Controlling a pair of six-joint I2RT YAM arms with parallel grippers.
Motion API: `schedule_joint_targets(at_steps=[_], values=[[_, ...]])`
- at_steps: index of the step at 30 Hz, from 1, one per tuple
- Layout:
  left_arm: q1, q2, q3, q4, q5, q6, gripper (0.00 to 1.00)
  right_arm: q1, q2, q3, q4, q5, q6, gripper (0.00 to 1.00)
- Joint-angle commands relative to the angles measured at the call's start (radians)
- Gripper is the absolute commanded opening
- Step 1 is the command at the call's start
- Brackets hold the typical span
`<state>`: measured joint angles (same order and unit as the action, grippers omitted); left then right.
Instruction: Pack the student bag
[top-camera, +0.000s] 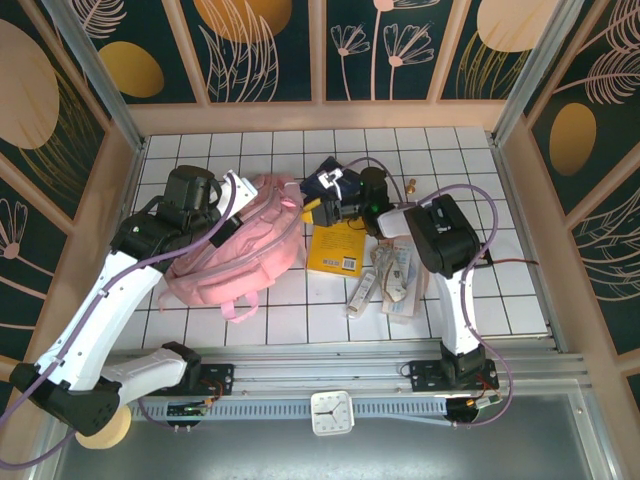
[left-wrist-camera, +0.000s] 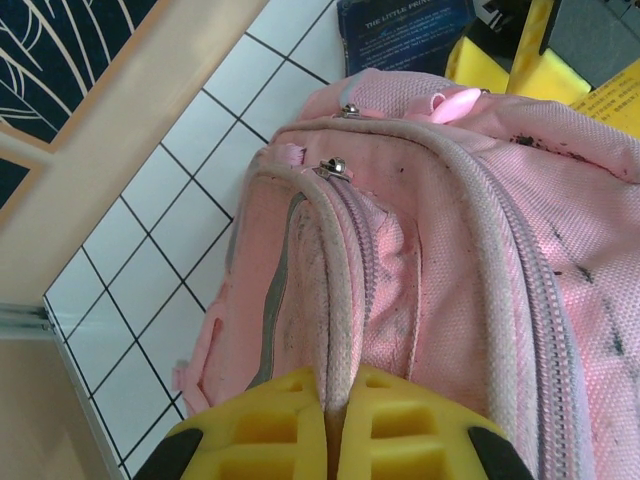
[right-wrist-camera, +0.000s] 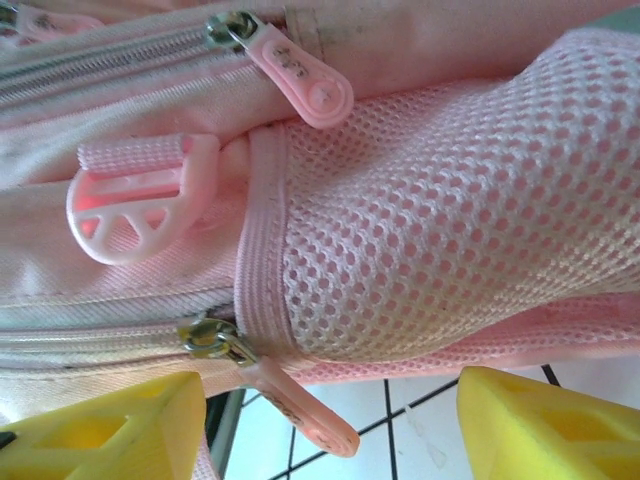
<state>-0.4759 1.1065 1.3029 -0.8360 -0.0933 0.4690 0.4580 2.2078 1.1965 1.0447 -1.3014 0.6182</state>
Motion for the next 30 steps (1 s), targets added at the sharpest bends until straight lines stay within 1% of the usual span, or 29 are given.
schedule_joint_targets(at_steps=[1,3,5,10,13,14,16,17,18,19,21,22,23,25,27,30], values=[[0.006,-0.028,0.055,0.082,-0.005,-0.005,0.00,-0.008,0.055,-0.017,0.401,-0.022,0.278,0.64],[0.006,-0.035,0.050,0.077,-0.009,-0.008,0.00,-0.014,0.086,-0.008,0.543,-0.024,0.400,0.61],[0.006,-0.037,0.050,0.075,-0.010,-0.013,0.00,-0.019,0.102,0.001,0.612,-0.028,0.467,0.58],[0.006,-0.037,0.052,0.077,-0.011,-0.026,0.00,-0.021,0.096,-0.007,0.612,-0.048,0.476,0.41],[0.006,-0.036,0.050,0.078,-0.010,-0.030,0.00,-0.020,0.095,-0.008,0.599,-0.054,0.476,0.25],[0.006,-0.037,0.049,0.078,-0.008,-0.030,0.00,-0.020,0.095,-0.006,0.595,-0.057,0.477,0.21],[0.005,-0.036,0.047,0.078,-0.008,-0.033,0.00,-0.020,0.093,-0.007,0.590,-0.057,0.474,0.20],[0.006,-0.037,0.046,0.078,-0.007,-0.034,0.00,-0.019,0.095,-0.004,0.576,-0.060,0.471,0.21],[0.005,-0.040,0.044,0.080,-0.009,-0.035,0.00,-0.018,0.095,-0.003,0.574,-0.060,0.467,0.27],[0.006,-0.044,0.042,0.080,-0.012,-0.036,0.00,-0.018,0.095,-0.004,0.564,-0.053,0.461,0.41],[0.006,-0.048,0.039,0.076,-0.015,-0.036,0.00,-0.015,0.096,-0.005,0.561,-0.050,0.457,0.57],[0.006,-0.050,0.039,0.073,-0.017,-0.037,0.00,-0.012,0.100,-0.002,0.561,-0.050,0.458,0.71],[0.006,-0.052,0.039,0.070,-0.018,-0.035,0.00,-0.009,0.105,0.002,0.563,-0.051,0.459,0.75],[0.006,-0.053,0.041,0.069,-0.020,-0.035,0.00,-0.004,0.112,0.010,0.563,-0.057,0.462,0.76],[0.006,-0.053,0.044,0.063,-0.020,-0.036,0.00,0.001,0.117,0.014,0.562,-0.055,0.465,0.75],[0.006,-0.056,0.042,0.063,-0.022,-0.037,0.00,0.005,0.121,0.016,0.561,-0.055,0.466,0.69]])
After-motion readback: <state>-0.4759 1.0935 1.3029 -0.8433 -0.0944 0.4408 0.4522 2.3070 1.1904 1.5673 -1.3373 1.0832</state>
